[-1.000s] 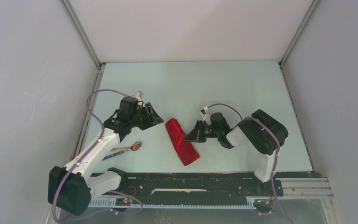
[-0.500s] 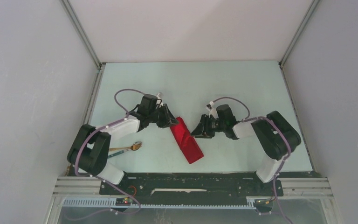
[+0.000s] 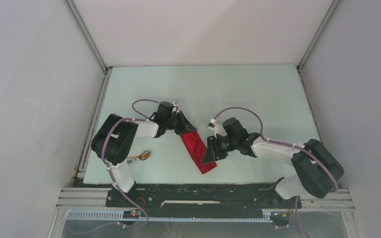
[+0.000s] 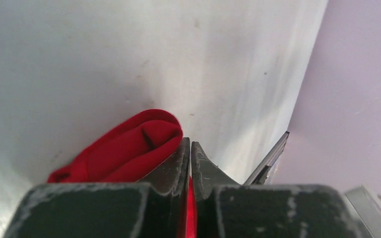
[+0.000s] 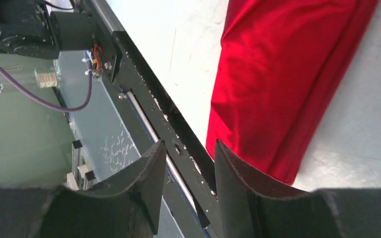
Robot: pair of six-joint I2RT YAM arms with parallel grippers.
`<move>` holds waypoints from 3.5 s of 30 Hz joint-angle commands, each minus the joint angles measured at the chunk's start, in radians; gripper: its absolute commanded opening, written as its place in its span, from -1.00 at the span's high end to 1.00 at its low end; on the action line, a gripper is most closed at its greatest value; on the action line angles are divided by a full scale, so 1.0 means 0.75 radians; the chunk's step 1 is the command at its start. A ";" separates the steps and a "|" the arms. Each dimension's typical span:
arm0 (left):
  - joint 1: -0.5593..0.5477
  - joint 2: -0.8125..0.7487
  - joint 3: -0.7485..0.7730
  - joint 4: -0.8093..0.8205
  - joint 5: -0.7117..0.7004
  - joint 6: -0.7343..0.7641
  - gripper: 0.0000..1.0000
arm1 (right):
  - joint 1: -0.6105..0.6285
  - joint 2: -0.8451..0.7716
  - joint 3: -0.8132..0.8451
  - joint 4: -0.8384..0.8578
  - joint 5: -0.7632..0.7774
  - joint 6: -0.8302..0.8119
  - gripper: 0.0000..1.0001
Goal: Fold the napkin into a case and place the utensils inside
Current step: Smooth out the smaller rectangle-folded napkin at the center of the board, then move the smaller rectangle folded napkin to the center of the board, then smooth out the smaller rectangle-folded napkin at the center of the board.
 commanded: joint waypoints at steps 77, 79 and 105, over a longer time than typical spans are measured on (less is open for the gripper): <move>0.083 -1.575 -0.008 -1.188 -0.138 0.398 -0.34 | -0.046 0.255 0.100 -0.025 0.749 0.291 -0.42; 0.082 -1.597 0.032 -1.245 -0.141 0.417 -0.35 | -0.190 0.338 0.181 -0.015 0.669 0.226 -0.43; 0.067 -0.961 -0.221 -0.275 0.026 0.160 -0.17 | -0.516 0.803 0.945 0.199 -0.317 0.258 -0.54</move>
